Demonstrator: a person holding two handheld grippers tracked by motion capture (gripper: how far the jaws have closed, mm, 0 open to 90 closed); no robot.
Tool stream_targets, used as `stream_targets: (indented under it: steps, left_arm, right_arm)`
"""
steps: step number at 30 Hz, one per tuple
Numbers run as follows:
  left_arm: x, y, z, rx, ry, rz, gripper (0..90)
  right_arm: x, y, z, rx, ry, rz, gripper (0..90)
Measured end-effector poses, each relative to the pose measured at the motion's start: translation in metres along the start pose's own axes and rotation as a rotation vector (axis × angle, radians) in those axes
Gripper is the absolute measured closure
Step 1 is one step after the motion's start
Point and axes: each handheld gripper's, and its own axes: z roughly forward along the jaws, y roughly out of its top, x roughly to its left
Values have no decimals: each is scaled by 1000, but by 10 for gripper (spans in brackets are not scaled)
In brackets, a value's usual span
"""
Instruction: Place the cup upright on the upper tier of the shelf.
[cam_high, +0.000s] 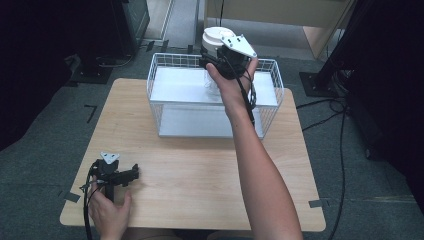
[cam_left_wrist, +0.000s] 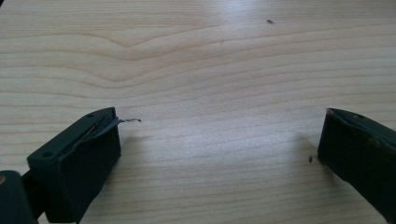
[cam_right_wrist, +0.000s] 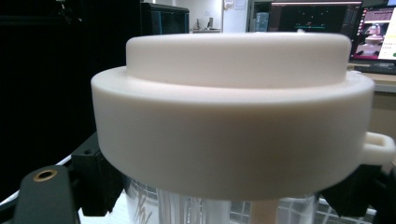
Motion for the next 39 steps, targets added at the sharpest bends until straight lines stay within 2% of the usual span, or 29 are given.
stream_targets:
  steps: [5, 8, 15, 22, 26, 32, 34, 35, 37, 39]
  left_arm:
    - [-2, 0, 0, -2, -3, 0, 0]
    - [-2, 0, 0, -3, -2, -1, 0]
    - [-2, 0, 0, -3, -2, 0, 0]
    - [-2, 0, 0, -3, -2, 0, 0]
    - [-2, 0, 0, -3, -2, 0, 0]
    - [-2, 0, 0, -3, -2, 0, 0]
    - [-2, 0, 0, -3, -2, 0, 0]
    - [-2, 0, 0, -3, -2, 0, 0]
    - [-2, 0, 0, -3, -2, 1, 0]
    - [-2, 0, 0, -3, -2, 1, 0]
  right_arm:
    - [6, -7, 16, 15, -13, -7, 158]
    - [9, -9, 21, 17, -19, -32, 158]
    - [10, -14, 28, 7, -30, -49, 158]
    - [7, -16, 23, 8, -35, -15, 156]
    - [1, -15, 18, 32, -9, 9, 148]
    - [-2, -16, 12, 48, 14, 20, 114]
    - [-2, -19, 10, 60, 26, 18, 82]
    - [-3, -23, 7, 72, 47, 7, 62]
    - [-3, -25, 6, 79, 54, 5, 58]
    - [-3, -32, 2, 98, 72, -21, 44]
